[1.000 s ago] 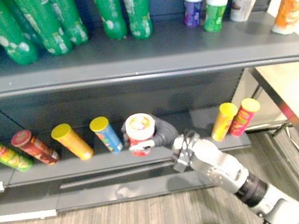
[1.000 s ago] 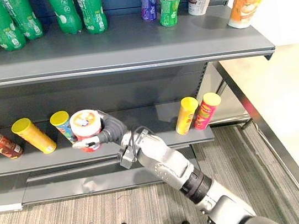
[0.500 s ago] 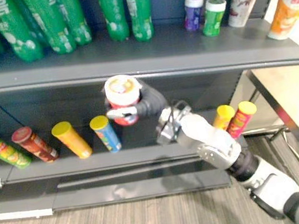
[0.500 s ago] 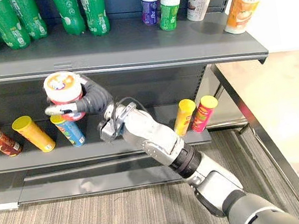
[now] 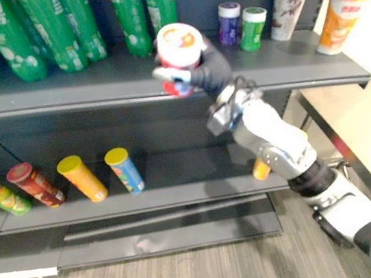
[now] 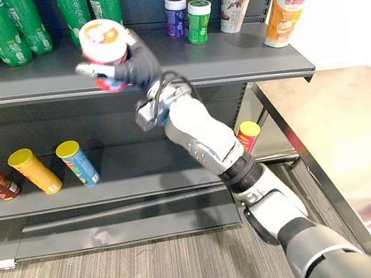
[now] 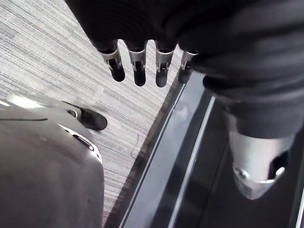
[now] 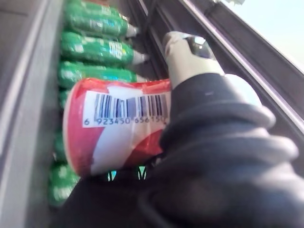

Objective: Put the gum and the chips on the shelf.

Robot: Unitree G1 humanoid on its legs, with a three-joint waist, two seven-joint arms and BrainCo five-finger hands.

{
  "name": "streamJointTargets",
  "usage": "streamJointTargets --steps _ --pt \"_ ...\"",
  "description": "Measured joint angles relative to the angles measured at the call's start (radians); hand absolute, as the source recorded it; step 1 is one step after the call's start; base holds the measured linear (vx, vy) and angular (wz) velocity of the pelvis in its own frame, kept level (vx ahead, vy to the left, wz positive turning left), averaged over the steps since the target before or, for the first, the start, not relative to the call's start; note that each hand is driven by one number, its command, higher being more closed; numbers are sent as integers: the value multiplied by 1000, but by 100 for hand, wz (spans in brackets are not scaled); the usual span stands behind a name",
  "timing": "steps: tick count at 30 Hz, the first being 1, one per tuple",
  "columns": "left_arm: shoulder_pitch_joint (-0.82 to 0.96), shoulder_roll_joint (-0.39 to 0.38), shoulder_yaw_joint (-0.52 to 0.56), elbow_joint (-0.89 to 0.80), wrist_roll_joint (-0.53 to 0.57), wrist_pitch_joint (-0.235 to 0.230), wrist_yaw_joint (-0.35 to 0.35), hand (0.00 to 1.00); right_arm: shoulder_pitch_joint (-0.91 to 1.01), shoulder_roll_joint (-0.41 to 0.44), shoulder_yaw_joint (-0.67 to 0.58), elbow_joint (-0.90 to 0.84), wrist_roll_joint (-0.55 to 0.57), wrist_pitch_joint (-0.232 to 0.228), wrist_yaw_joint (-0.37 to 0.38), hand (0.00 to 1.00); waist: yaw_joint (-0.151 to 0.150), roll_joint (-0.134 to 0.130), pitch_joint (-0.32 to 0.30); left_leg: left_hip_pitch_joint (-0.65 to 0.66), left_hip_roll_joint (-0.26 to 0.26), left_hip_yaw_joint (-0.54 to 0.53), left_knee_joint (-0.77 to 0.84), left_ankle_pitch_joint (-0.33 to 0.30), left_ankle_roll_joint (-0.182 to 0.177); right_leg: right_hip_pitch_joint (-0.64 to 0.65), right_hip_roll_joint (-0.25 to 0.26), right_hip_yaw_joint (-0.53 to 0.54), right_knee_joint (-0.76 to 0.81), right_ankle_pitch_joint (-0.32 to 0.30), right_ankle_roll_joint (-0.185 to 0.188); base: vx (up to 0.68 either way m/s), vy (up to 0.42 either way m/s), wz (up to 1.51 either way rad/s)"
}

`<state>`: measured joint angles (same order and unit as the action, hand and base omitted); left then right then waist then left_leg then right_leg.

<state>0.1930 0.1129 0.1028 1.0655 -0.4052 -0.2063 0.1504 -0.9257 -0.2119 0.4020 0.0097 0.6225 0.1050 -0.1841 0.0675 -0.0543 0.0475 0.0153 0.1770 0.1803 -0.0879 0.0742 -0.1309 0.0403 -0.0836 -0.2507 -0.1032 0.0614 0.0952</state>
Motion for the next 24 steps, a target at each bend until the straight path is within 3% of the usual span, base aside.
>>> streamJointTargets --steps 11,24 --pt "-1 0 3 -1 37 13 -1 0 -65 -41 -93 139 -36 -4 -127 100 6 0 -9 5 12 -4 -6 6 -7 6 12 -5 0 -1 -2 0 0 0" --pt "0 2 2 -3 74 21 -7 0 -75 -54 -154 325 -116 28 -134 100 23 0 -9 3 12 -28 -7 9 -8 16 13 -27 -2 -4 -5 5 -2 5"
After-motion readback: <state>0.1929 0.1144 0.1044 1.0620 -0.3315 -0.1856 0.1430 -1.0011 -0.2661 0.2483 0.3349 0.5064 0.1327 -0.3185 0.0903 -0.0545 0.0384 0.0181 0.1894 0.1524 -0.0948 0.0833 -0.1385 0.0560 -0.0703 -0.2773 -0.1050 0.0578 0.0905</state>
